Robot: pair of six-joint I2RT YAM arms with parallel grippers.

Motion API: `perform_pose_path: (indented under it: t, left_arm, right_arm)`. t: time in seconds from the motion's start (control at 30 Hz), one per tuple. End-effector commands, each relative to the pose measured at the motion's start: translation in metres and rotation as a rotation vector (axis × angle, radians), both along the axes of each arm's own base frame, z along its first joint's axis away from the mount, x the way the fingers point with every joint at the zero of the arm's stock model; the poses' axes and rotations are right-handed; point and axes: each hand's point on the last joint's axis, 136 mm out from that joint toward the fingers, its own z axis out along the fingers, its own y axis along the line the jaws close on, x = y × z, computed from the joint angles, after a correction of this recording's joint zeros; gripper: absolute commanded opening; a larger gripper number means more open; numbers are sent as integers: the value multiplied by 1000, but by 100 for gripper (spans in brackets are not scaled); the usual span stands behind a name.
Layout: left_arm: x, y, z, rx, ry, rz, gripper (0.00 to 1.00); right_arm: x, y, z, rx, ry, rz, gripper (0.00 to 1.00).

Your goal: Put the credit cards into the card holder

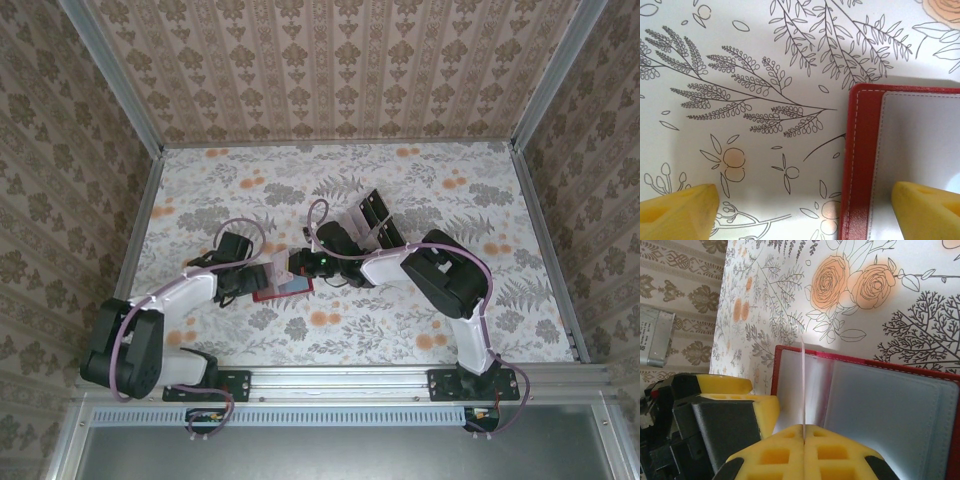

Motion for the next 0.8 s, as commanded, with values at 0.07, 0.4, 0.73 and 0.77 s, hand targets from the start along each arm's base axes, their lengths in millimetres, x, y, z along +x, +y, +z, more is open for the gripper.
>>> perform_pose_path:
  t: [0.07, 0.4, 0.73, 0.77]
  left_arm:
    - [3, 2, 20, -2, -40, 14, 94]
    - [-9, 2, 11, -8, -16, 25, 90]
    - [-18, 0, -4, -4, 16, 36, 84]
    - [-18, 0, -5, -2, 17, 37, 84]
  right_arm:
    - [-2, 4, 17, 40, -11, 3, 0]
    - [0, 5, 11, 46, 5, -15, 0]
    - [3, 6, 1, 46, 22, -34, 0]
    - [3, 5, -1, 42, 22, -35, 0]
